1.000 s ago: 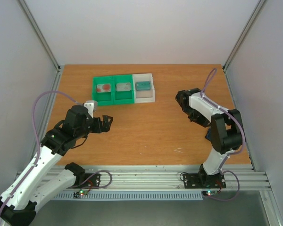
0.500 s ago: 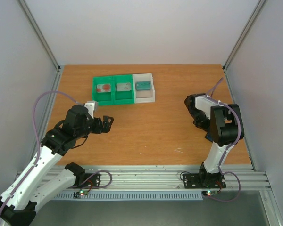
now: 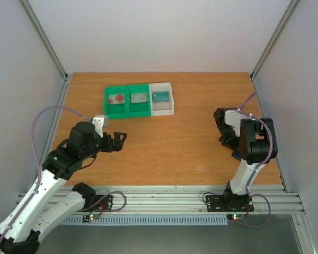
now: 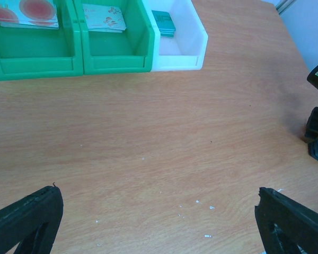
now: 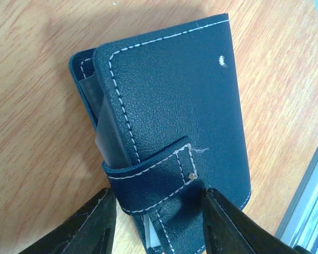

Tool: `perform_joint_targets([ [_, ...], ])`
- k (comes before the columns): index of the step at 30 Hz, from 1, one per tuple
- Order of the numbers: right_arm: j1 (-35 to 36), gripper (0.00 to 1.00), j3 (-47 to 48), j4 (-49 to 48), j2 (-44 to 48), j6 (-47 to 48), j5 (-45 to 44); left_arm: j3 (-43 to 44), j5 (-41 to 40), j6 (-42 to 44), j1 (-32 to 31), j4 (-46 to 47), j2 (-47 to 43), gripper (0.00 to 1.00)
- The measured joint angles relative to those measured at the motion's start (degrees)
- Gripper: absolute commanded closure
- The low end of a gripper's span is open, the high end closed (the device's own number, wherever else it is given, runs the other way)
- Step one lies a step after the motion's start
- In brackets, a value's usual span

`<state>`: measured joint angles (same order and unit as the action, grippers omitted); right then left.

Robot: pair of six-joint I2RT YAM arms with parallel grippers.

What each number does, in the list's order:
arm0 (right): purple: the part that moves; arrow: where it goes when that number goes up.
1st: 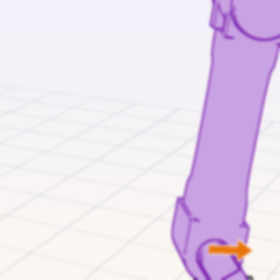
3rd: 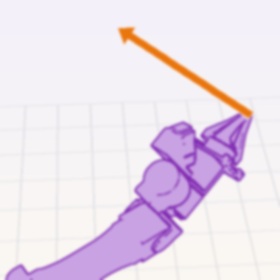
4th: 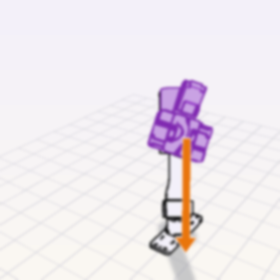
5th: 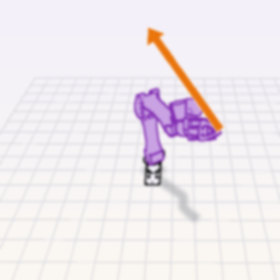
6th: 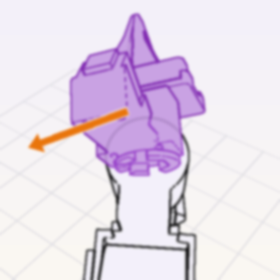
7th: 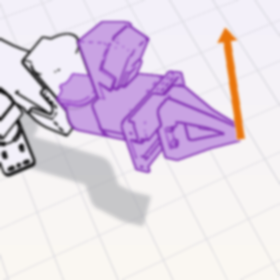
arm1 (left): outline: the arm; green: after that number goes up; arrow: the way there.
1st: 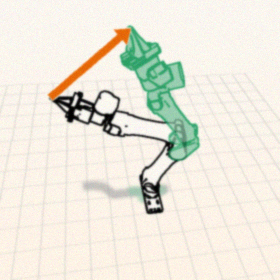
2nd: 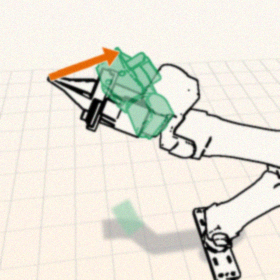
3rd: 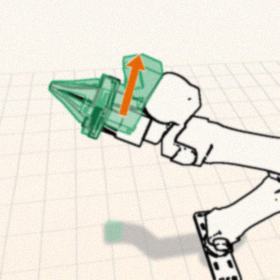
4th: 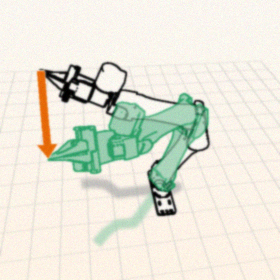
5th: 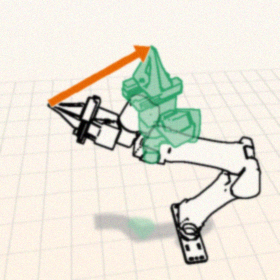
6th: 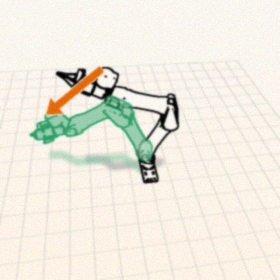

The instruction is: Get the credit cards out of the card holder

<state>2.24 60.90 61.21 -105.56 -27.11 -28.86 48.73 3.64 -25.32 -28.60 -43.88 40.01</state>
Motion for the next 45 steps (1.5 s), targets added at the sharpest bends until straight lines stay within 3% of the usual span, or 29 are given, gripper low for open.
perform_joint_targets([
  [8,0.0,0.61,-0.5,-1.5,0.7,3.1,0.9,-0.5,0.0,0.6,0.0,0.0,-2.6,0.01],
  [11,0.0,0.72,-1.1,-2.6,1.3,3.8,1.5,-0.9,0.1,0.7,0.0,-0.1,-3.4,0.01],
  [14,0.0,0.95,-1.4,-3.3,1.6,4.5,1.9,-0.9,0.2,0.8,0.0,0.0,-3.7,0.01],
  [16,0.1,0.99,-1.4,-3.4,2.0,5.3,1.8,-1.0,0.2,1.0,0.0,0.0,-3.8,0.01],
  [23,0.7,0.99,-1.8,-4.9,2.6,6.2,2.5,-1.0,0.6,1.4,0.0,0.0,-4.3,0.01],
  [30,5.6,0.99,-2.1,-6.6,4.7,8.6,3.0,-1.0,0.3,1.6,0.0,-0.1,-4.4,0.01],
  [38,17.7,0.99,-0.7,-7.9,11.0,13.9,7.0,-1.1,-0.7,1.9,0.0,-0.2,-4.4,0.01],
  [45,30.3,0.99,-1.1,-14.6,19.3,17.4,20.9,-1.2,-2.4,1.9,0.0,-0.5,-5.7,0.01],
])
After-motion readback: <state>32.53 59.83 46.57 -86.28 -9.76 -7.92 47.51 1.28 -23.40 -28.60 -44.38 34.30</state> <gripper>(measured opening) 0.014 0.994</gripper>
